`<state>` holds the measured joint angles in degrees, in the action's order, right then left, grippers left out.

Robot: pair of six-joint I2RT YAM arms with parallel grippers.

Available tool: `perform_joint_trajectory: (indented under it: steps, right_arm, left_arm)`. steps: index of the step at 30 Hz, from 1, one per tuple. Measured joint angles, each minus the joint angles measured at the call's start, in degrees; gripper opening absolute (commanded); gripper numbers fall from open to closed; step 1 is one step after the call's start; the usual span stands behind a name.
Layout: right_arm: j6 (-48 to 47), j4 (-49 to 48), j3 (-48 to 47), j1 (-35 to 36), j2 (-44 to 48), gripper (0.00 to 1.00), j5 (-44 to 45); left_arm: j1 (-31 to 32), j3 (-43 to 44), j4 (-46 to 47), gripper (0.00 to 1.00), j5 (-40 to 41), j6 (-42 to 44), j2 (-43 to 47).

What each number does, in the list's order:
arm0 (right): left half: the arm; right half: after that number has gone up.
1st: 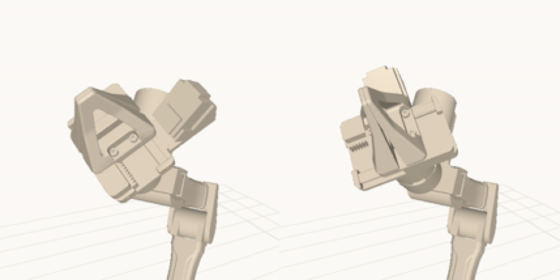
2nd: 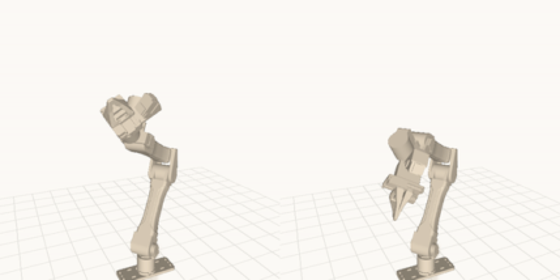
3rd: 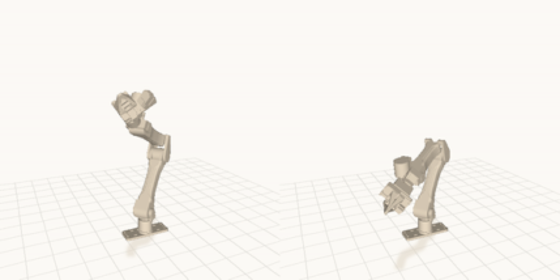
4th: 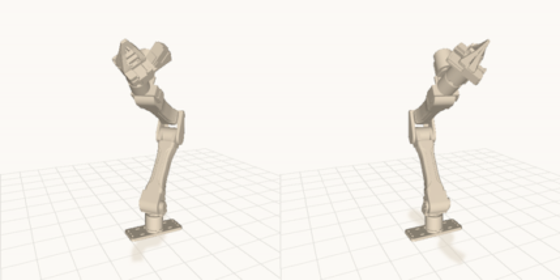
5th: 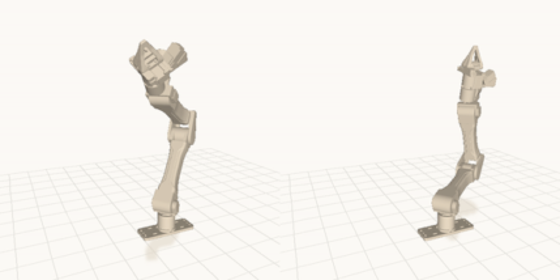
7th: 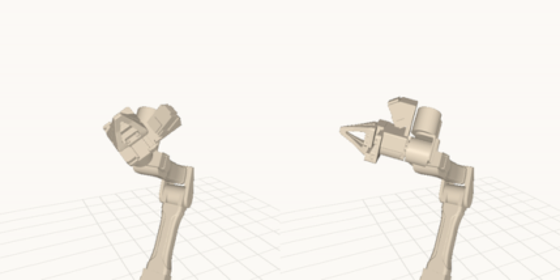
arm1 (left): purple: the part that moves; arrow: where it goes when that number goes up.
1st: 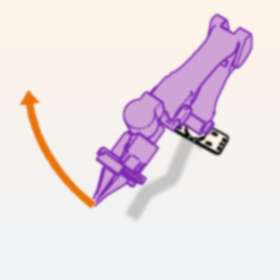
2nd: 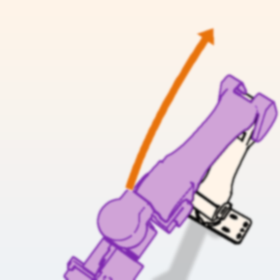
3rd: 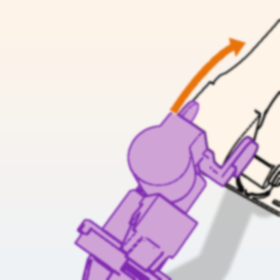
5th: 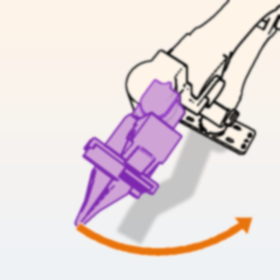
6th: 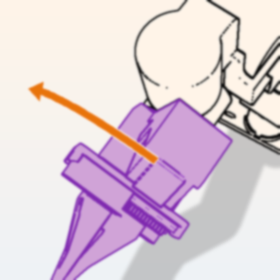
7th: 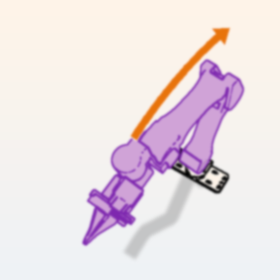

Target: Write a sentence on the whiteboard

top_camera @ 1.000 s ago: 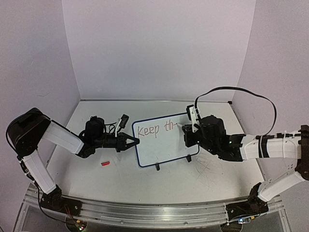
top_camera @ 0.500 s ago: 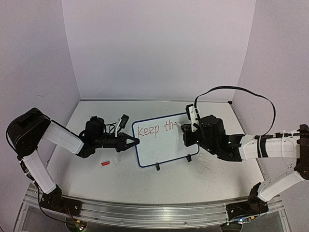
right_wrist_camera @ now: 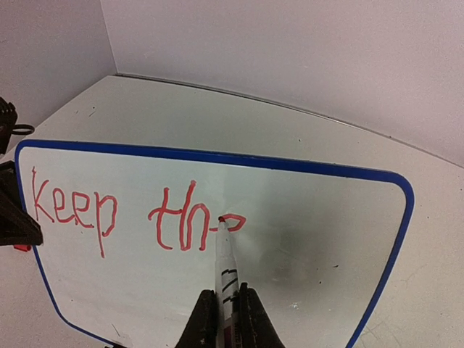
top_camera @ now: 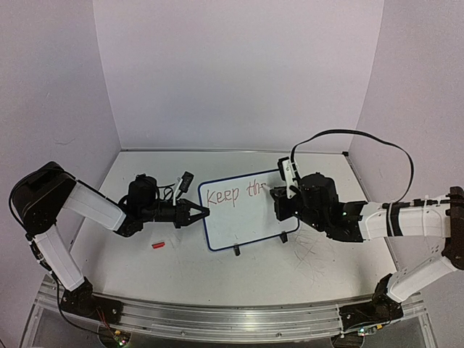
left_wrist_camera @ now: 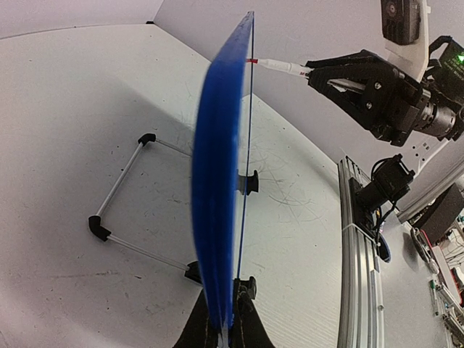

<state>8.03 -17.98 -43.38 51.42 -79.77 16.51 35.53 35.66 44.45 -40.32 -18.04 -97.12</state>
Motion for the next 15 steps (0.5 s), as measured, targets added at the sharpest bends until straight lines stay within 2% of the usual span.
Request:
perform_joint_trajectory:
  steps: [15]
  right_arm:
    - [1.3, 1.6, 1.6, 0.0, 0.4, 0.00, -2.1]
  left_arm:
    - [0.0, 0.0, 0.0, 0.00, 0.0, 0.0, 0.0]
